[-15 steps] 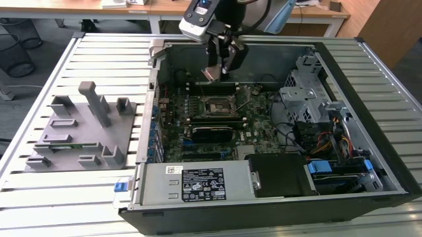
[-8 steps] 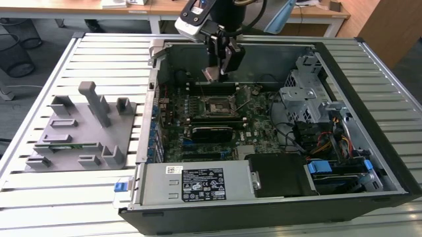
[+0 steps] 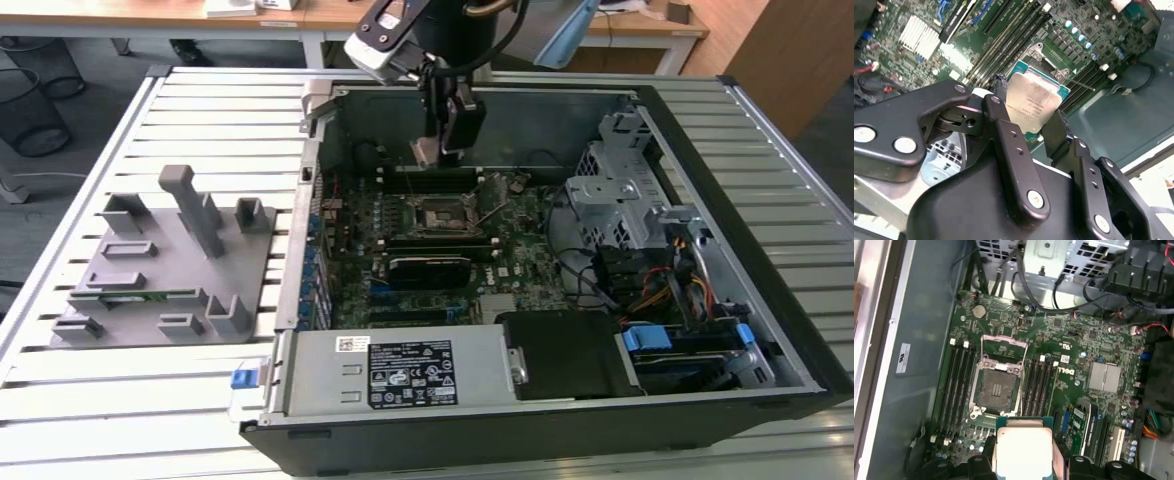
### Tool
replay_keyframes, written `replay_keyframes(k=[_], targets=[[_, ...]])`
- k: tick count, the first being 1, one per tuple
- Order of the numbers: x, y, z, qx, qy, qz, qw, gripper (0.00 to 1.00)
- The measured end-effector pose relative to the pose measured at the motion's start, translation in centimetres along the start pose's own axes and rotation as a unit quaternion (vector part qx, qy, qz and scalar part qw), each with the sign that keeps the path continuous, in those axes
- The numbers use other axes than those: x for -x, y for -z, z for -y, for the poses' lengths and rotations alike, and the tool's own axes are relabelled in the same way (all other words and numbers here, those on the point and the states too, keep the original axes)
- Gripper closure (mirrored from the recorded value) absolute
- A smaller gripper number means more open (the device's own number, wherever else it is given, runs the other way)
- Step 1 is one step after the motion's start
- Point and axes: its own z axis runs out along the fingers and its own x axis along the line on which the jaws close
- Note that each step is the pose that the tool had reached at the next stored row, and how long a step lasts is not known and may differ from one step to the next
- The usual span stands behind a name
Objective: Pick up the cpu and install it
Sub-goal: 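Place the cpu into insertion slot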
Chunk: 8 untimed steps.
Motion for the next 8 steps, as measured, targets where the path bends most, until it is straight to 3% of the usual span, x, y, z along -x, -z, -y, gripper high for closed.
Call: replay_keyframes(k=[3, 8], targets=[[-0.20, -0.06, -0.03, 0.0000, -0.015, 0.0001, 0.9999, 0.47], [-1.45, -0.28, -0.26, -0.0001, -0.016, 0.0001, 0.9999, 0.47]])
